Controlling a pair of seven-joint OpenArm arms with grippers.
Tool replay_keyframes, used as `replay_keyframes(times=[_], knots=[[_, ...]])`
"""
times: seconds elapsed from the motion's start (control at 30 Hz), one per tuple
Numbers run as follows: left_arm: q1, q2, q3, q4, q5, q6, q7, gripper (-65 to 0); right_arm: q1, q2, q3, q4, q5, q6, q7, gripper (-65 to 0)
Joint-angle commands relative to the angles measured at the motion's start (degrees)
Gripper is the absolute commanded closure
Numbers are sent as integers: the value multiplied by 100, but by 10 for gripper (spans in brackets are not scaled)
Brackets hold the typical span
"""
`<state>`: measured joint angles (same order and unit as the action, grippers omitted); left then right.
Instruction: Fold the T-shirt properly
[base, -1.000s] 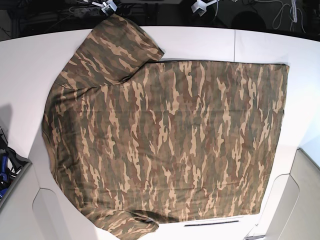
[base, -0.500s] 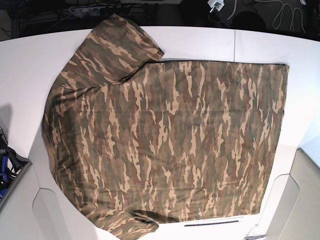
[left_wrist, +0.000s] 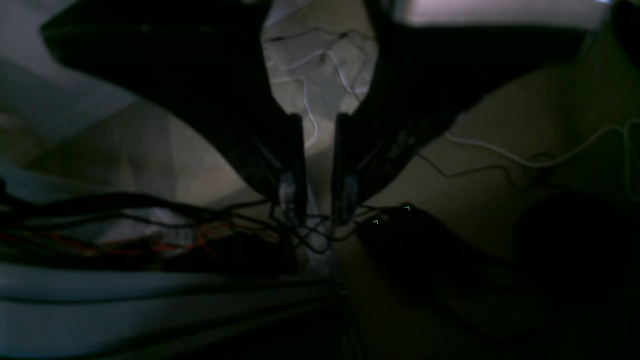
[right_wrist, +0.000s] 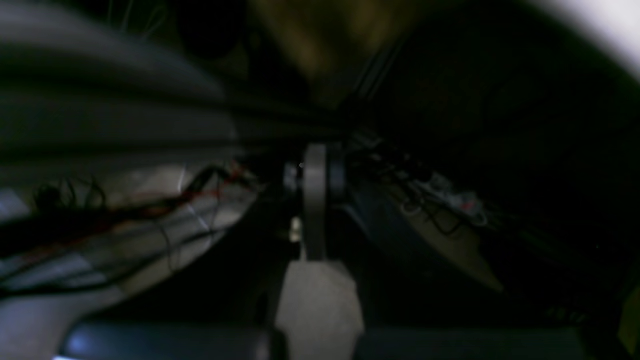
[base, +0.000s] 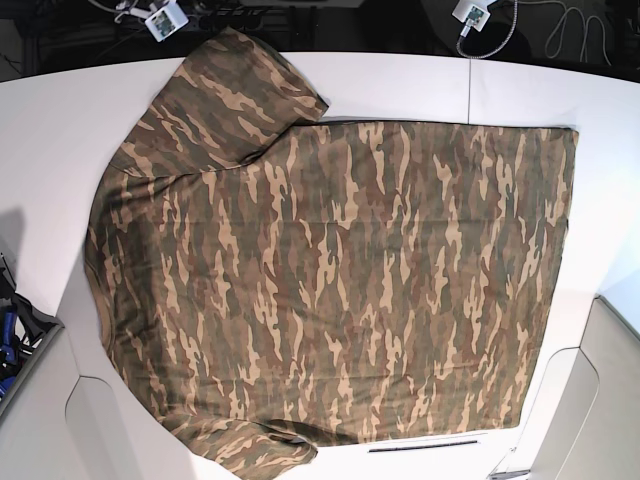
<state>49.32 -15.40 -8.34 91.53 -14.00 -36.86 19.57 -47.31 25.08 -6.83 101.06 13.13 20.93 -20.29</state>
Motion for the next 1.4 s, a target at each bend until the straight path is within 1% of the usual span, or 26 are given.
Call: replay_keyframes(times=[0.0, 0.03, 0.07, 0.2, 0.27, 0.33, 0.4, 0.43, 0.5, 0.53, 0.63, 0.67, 0.73, 0.8, 0.87, 0.97, 1.07, 1.23, 1.27, 1.37], knots=[[105, -35, -76, 223, -63, -188, 46, -97, -81, 59, 118, 229, 170, 31, -9, 0], [116, -35, -133, 356, -111, -295, 151, -97, -81, 59, 219, 369, 291, 31, -98, 0], [118, -35, -197, 483, -232, -314, 280, -97, -81, 59, 319, 496, 400, 31, -144, 0], [116, -35, -444, 844, -885, -314, 730, -102, -79, 57, 706, 846, 710, 31, -208, 0], [116, -35, -570, 949, -1130, -314, 857, -102, -63, 55, 905, 951, 861, 31, -208, -1], [116, -33, -719, 1001, -1335, -314, 876, -127, -33, 42, 1115, 1003, 1008, 31, -208, -1], [114, -33, -866, 1012, -1541, -314, 876, -174, 46, 44, 1305, 1003, 1165, 31, -227, -4], [114, -33, -935, 1012, -1631, -314, 874, -201, 90, 44, 1390, 1003, 1198, 28, -227, -18], [114, -35, -1051, 1012, -1757, -314, 876, -247, 177, 42, 1523, 1001, 1263, 28, -227, -68], [111, -33, -1097, 1012, -1790, -314, 876, -256, 221, 44, 1569, 997, 1287, 28, -229, -105], [105, -35, -1174, 1012, -1821, -314, 876, -256, 361, 42, 1598, 992, 1290, -42, -229, -235], [101, -35, -1178, 1012, -1814, -314, 883, -256, 393, 42, 1598, 977, 1305, -105, -232, -268], [101, -33, -1178, 1012, -1818, -314, 881, -256, 448, 42, 1598, 935, 1346, -304, -229, -308], [101, -33, -1178, 1012, -1818, -314, 879, -256, 498, 39, 1598, 885, 1349, -481, -247, -313], [98, -33, -1178, 1012, -1818, -314, 874, -256, 525, 0, 1598, 841, 1346, -579, -247, -313], [87, -33, -1178, 1012, -1825, -314, 872, -256, 522, -190, 1598, 793, 1384, -579, -291, -313], [2, -33, -1178, 1010, -1818, -314, 876, -256, 540, -402, 1578, 654, 1563, -575, -310, -313], [-160, -33, -1178, 1010, -1818, -314, 903, -256, 824, -745, 1545, 122, 1604, -566, -313, -313], [-173, -33, -1178, 1010, -1821, -314, 901, -256, 892, -809, 1543, 11, 1655, -535, -317, -313], [-184, -33, -1178, 1010, -1823, -314, 898, -256, 1049, -992, 1530, -216, 1845, -177, -525, -312]])
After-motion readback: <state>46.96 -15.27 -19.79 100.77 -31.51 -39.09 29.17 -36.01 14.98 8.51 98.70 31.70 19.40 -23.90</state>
